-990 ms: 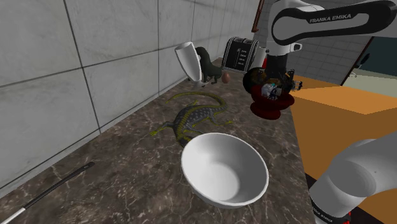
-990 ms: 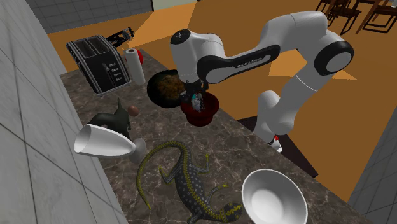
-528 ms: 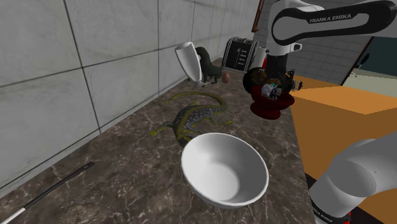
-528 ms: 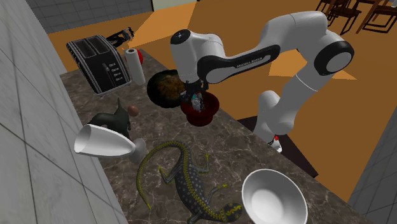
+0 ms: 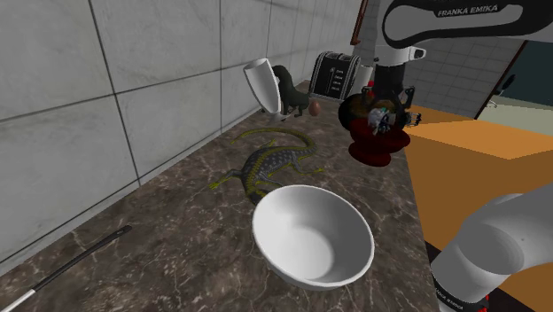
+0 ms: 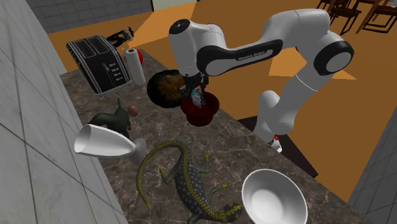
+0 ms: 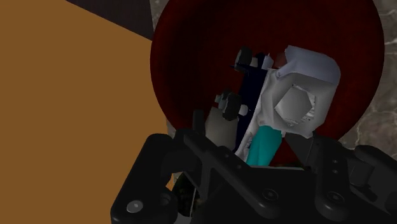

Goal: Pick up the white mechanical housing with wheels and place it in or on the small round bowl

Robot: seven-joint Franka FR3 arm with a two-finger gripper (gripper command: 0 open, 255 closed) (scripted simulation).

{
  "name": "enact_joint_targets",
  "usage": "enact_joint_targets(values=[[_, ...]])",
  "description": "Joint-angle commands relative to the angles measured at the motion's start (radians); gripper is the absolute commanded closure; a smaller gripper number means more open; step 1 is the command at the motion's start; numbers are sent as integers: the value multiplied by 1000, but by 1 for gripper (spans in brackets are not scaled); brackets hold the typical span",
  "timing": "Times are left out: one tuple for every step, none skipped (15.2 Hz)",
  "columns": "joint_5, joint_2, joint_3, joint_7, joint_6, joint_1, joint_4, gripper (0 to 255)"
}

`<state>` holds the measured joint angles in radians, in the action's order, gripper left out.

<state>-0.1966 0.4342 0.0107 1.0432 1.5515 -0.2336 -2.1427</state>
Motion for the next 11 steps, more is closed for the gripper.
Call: enact_joint_targets(values=[[0,-2,1,-6,-29,0,31,255],[0,-4,1,-8,-42,-1,46,255],[0,-6,2,-10,-55,-1,61,255],[0,-8,2,-12,-68,-1,77,255],[0,-11,3,-15,-81,-1,92,255],[0,-13,3,-17,-94,-1,108,255],[0,-16,4,-19,-106,-1,124,255],[0,-19,4,-22,-119,-1,140,255],[0,-22,5,-24,-132,-2,157,255],[0,-26,5,-26,-145,-2,173,255],[-1,-29,6,-29,-158,-2,190,255]])
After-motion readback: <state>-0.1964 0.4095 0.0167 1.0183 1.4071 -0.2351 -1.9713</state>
